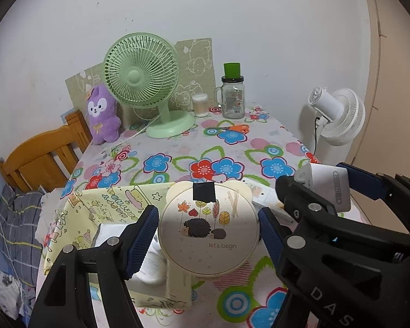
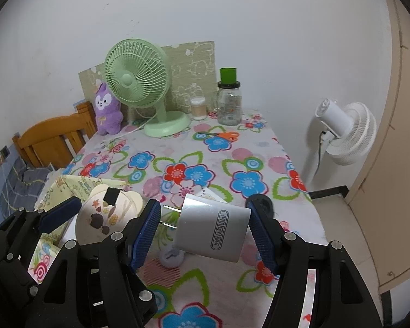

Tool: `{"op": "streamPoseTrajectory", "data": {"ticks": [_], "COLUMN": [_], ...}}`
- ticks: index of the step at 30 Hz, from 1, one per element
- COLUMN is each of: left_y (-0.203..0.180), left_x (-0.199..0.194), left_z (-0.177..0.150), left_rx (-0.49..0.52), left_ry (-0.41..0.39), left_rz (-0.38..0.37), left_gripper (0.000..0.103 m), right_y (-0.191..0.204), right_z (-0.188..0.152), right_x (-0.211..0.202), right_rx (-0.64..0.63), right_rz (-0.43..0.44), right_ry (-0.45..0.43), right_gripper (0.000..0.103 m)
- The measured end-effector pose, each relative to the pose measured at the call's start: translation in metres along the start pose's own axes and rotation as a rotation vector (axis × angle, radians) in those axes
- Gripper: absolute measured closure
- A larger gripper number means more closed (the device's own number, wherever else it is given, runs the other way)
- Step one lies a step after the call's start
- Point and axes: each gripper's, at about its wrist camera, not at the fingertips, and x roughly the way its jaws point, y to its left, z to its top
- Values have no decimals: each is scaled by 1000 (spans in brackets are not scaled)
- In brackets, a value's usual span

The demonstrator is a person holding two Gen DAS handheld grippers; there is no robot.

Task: Organize rigid objects
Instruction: 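Carry the bear case with the left tool while the right tool carries the charger to the yellow box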

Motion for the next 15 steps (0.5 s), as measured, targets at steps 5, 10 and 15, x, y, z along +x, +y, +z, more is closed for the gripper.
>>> {"op": "streamPoseTrajectory", "data": {"ticks": [5,10,15], "left_y": [11,27,42], "left_x": [4,9,14], "left_z": [1,2,1], "left_rx": [3,7,7], "left_ry": [-2,8,19], "left_rz": [10,8,28], "left_gripper": [26,26,26], "right_y": [13,29,44], "right_z": [5,9,12], "right_x": [11,19,30], "right_rx": [-8,-19,-29], "right_rz": [22,54,84], "right_ry": [15,20,31], "right_gripper": [35,35,35]}}
